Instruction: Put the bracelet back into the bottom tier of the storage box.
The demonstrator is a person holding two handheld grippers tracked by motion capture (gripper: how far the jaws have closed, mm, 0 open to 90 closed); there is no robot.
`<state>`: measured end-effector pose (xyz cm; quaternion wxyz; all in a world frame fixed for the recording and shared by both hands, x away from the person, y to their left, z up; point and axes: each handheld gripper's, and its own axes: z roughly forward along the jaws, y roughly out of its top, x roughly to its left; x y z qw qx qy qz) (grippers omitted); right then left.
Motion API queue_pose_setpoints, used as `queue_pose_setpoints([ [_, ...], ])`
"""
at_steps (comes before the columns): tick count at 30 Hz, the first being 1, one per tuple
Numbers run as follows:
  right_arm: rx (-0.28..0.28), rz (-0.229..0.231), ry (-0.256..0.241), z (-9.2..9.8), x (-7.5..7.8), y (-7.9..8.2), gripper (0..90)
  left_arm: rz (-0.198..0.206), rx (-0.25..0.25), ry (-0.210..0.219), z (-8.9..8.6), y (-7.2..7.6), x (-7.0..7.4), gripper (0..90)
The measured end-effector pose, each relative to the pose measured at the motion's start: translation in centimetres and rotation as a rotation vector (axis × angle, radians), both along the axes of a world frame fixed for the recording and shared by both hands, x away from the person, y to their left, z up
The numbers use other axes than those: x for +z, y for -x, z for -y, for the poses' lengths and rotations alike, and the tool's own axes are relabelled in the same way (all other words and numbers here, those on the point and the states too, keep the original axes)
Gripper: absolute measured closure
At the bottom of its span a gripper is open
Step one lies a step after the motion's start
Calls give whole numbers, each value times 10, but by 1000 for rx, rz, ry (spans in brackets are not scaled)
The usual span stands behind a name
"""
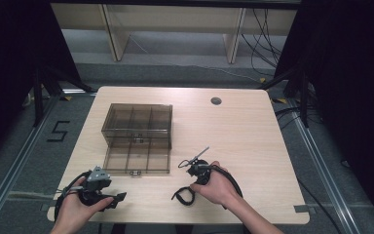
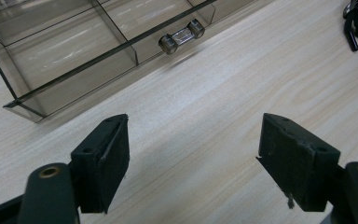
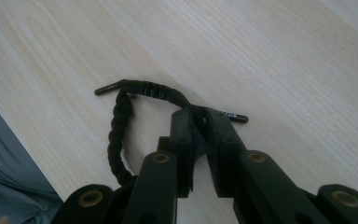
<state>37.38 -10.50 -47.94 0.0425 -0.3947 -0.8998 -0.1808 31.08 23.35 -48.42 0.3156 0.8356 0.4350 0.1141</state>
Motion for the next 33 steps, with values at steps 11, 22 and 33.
queue_pose_setpoints([
  [11, 9, 46, 0, 3, 2, 1, 854, 19, -18, 17, -1, 1, 4, 249],
  [22, 17, 81, -89, 17, 13, 8, 854, 33, -15, 45, 0, 2, 5, 263],
  [33, -8, 178, -224, 41, 27, 21, 854, 38, -2, 75, -1, 2, 8, 269],
])
